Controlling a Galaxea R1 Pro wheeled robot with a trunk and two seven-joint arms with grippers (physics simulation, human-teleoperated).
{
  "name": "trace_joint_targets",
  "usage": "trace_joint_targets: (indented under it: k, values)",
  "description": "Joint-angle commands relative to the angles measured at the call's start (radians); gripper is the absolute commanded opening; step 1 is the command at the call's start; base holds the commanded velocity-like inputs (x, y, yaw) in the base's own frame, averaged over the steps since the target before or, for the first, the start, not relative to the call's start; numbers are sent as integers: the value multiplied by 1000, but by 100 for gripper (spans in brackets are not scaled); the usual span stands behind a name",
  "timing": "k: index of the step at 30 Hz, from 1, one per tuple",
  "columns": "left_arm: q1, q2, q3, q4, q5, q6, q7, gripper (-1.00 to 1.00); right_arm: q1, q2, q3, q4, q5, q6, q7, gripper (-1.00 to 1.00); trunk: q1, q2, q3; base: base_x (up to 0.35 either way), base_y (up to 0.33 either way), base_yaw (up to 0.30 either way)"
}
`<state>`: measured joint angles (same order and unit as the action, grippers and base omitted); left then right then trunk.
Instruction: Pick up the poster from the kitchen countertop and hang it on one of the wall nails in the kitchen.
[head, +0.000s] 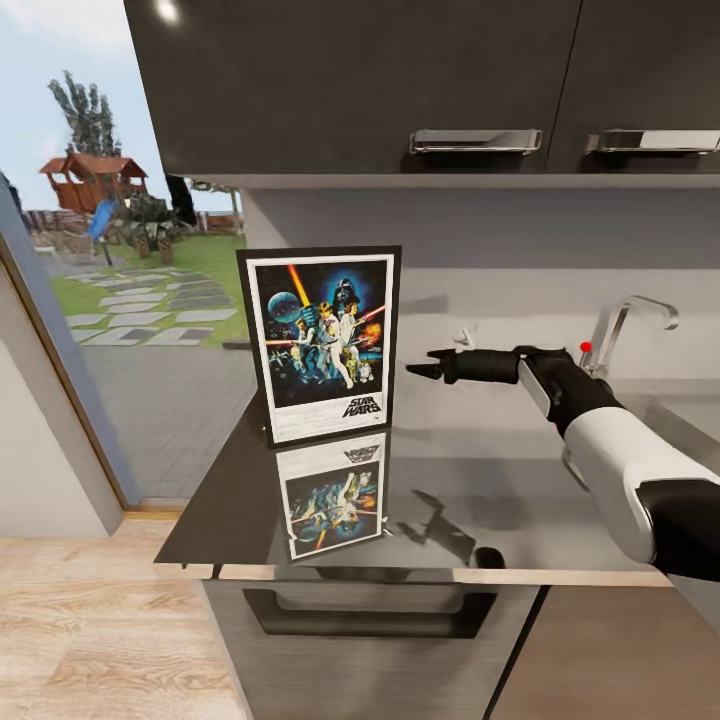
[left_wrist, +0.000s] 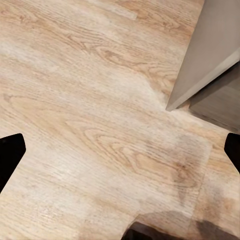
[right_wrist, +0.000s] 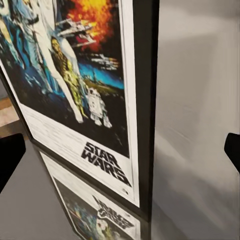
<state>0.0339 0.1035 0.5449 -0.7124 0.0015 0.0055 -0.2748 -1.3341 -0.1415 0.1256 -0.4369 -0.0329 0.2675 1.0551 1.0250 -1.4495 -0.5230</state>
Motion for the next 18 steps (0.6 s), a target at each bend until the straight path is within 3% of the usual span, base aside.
trace_joint_targets:
  k: [1,18]
  values:
    - [0,0,3,-1,0,1,-6,100,0,-1,3,-1,-3,8,2,100,0,0,-1,5,0,0]
    - [0,0,3,0,0,1,-4,100,0,-1,3,0,-2,6,3,100,0,0,-1,85,0,0]
